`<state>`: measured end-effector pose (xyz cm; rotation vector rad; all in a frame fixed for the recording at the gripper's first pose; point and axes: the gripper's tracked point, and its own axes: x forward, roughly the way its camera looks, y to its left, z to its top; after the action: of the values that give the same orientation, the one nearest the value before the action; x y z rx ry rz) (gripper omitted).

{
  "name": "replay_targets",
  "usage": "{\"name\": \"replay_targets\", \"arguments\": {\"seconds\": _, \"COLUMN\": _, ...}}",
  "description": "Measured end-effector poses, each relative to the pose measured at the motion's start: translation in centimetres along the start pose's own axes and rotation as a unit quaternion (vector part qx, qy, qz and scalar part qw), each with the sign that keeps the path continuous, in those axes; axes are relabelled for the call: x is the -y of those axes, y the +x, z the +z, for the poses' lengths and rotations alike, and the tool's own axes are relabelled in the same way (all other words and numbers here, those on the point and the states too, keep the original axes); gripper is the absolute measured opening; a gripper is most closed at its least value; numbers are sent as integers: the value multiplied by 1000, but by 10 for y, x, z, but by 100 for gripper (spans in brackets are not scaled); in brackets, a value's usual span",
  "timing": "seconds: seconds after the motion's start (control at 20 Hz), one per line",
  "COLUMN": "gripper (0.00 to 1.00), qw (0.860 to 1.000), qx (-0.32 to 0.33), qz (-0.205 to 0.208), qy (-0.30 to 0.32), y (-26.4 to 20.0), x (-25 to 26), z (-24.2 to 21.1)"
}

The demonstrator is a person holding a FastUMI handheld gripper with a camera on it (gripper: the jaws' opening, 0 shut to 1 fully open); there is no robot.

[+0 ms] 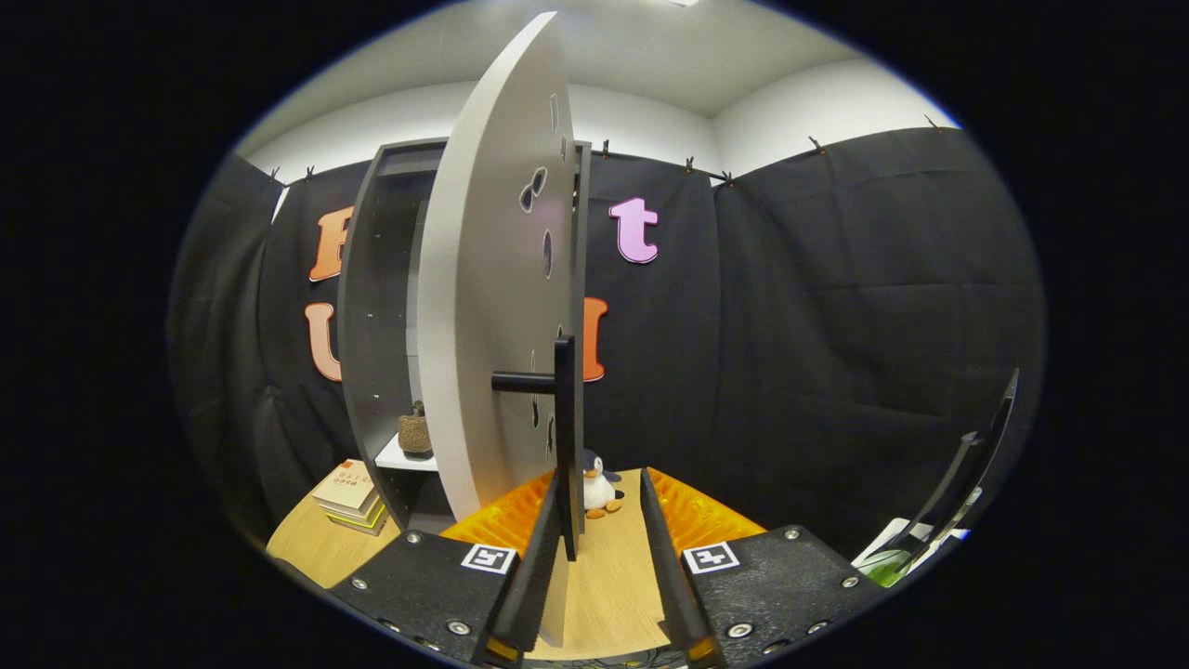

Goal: Open the shoe cabinet door, grab the shoes and put them into the shoe cabinet, then close the shoe cabinet door.

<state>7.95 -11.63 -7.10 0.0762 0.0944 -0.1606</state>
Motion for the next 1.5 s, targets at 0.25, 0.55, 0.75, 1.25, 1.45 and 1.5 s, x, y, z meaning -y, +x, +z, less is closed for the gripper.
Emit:
{"name": "replay_targets", "arguments": {"seconds": 0.25, "gripper": 55, "qw": 1000, "qx": -2, "qz": 3, "qy": 6, "y": -1, "x": 13, "z": -4}}
{"name": "replay_targets", "arguments": {"seconds": 0.55, "gripper": 54, "qw": 1000, "qx": -1, "qz": -3, "qy": 12, "y": -1, "x": 34, "z": -4}}
{"name": "replay_targets", "arguments": {"seconds": 0.75, "gripper": 53, "qw": 1000, "qx": 4, "qz": -22, "qy": 14, "y": 0, "x": 54, "z": -3}}
{"name": "replay_targets", "arguments": {"seconds": 1.25, "gripper": 54, "qw": 999, "qx": 13, "qz": -45, "qy": 20, "y": -14, "x": 76, "z": 3}}
{"name": "replay_targets", "arguments": {"seconds": 1.45, "gripper": 54, "qw": 999, "qx": 12, "qz": -38, "qy": 2, "y": -24, "x": 64, "z": 8}}
{"name": "replay_targets", "arguments": {"seconds": 1.5, "gripper": 54, "qw": 999, "qx": 14, "qz": -32, "qy": 2, "y": -28, "x": 56, "z": 12}}
